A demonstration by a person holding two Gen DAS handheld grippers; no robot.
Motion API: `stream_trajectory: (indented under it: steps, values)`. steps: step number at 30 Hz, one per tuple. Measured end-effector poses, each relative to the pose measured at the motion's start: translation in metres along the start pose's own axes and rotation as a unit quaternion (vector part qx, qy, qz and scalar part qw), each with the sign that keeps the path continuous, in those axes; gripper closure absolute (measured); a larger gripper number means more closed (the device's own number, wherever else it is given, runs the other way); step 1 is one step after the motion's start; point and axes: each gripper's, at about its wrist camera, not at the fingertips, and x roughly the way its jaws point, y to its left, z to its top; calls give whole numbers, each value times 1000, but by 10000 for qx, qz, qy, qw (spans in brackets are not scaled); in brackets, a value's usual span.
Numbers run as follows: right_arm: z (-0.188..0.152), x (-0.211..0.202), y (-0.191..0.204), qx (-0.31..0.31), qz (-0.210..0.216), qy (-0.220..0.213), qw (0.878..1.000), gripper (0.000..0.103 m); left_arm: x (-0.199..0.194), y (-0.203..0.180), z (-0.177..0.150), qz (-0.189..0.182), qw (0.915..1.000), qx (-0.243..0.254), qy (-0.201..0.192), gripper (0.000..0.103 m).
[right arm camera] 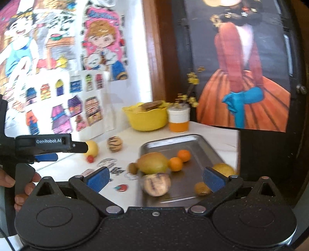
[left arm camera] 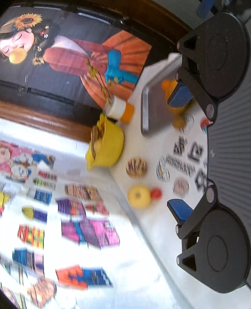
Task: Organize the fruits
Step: 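Withdraw both open tools from the tray toward the table, then grasp the red cherry tomato with the left tool while the right tool grasps the brown kiwi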
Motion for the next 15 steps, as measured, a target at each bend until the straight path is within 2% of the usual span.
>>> stream_trajectory:
  steps: [5,9,12,15]
  values:
    - [2,11,31,-151,505,327,9981,1,-6,37,-1,316,9993,136,162,0]
    - [4,25,52,-428,864,620,9934,1,-3,59,1,389,9983,264,342,0]
    - [6,44,65,-800,1260,1061,9831,1,4,67,3,369,9977,378,422,0]
    - [12,63,75,-1560,1500,1421,9659,1,15,72,6,255,9973,482,496,0]
